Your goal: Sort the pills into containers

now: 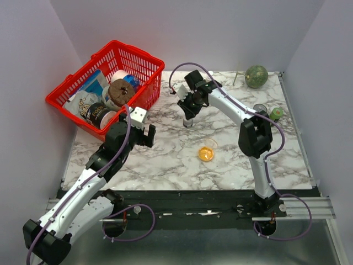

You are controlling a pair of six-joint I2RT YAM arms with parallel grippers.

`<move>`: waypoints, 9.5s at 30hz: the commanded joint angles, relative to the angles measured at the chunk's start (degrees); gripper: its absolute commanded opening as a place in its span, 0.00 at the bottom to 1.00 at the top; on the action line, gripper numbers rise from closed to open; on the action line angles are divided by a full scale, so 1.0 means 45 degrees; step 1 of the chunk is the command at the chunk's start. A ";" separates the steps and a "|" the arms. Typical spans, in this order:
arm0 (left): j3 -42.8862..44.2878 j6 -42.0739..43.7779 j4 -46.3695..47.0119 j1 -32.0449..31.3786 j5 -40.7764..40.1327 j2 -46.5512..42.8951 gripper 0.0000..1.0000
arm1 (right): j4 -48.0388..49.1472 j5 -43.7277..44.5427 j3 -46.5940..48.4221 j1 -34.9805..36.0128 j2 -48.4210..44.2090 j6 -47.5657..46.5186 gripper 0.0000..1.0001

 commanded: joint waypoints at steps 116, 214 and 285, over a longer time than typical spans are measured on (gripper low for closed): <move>-0.1133 0.2559 0.3510 -0.2665 0.8256 0.0470 0.00 | 0.2340 -1.1009 -0.6400 0.1187 -0.8496 0.3091 0.08; -0.1055 0.2032 0.3548 -0.2626 0.6314 0.1055 0.00 | 0.3079 -0.7087 -0.7182 0.1794 -0.8869 0.6090 0.76; -0.1465 0.1583 0.4036 -0.2645 0.6372 0.0625 0.00 | 0.3176 -0.8708 -0.6910 0.1247 -0.8555 0.7845 0.70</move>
